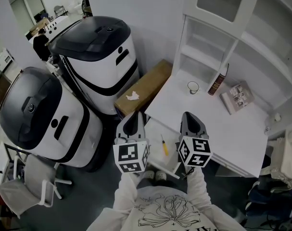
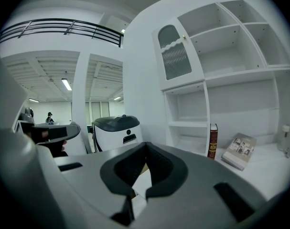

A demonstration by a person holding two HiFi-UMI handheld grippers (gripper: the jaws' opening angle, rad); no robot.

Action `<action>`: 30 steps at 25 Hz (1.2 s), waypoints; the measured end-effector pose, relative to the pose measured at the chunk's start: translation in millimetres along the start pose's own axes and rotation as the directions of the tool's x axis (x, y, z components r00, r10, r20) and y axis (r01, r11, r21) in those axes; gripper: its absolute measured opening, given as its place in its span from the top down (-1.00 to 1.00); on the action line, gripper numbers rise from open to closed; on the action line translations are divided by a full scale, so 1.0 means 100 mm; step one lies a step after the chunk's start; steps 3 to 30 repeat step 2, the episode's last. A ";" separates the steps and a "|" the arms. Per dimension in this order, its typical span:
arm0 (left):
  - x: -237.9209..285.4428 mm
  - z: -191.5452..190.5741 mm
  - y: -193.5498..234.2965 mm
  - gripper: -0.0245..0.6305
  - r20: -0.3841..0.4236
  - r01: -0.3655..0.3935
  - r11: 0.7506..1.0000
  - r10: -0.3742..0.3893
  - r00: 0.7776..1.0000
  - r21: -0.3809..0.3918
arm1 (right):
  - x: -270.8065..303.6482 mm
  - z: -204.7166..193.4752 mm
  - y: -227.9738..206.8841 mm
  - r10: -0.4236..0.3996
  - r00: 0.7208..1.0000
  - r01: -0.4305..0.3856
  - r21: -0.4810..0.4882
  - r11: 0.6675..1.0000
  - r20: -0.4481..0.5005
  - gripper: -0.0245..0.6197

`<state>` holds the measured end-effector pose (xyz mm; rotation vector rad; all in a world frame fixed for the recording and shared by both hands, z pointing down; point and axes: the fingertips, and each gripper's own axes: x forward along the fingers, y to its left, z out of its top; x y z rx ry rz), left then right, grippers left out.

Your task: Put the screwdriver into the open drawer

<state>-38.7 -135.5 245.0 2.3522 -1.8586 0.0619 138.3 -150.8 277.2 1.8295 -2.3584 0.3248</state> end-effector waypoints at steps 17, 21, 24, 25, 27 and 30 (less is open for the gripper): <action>0.01 0.00 0.01 0.91 0.000 0.000 1.000 0.000 1.000 0.001 | 0.01 0.01 0.00 0.000 1.000 0.000 -0.001 1.000 0.001 0.91; 0.01 0.00 0.01 0.91 0.000 0.000 1.000 0.000 1.000 0.001 | 0.01 0.01 0.00 0.000 1.000 0.000 -0.001 1.000 0.001 0.91; 0.01 0.00 0.01 0.91 0.000 0.000 1.000 0.000 1.000 0.001 | 0.01 0.01 0.00 0.000 1.000 0.000 -0.001 1.000 0.001 0.91; 0.01 0.00 0.01 0.91 0.000 0.000 1.000 0.000 1.000 0.001 | 0.01 0.01 0.00 0.000 1.000 0.000 -0.001 1.000 0.001 0.91; 0.01 0.00 0.01 0.91 0.000 0.000 1.000 0.000 1.000 0.001 | 0.01 0.01 0.00 0.000 1.000 0.000 -0.001 1.000 0.001 0.91; 0.01 0.00 0.01 0.91 0.000 0.000 1.000 0.000 1.000 0.001 | 0.01 0.01 0.00 0.000 1.000 0.000 -0.001 1.000 0.001 0.91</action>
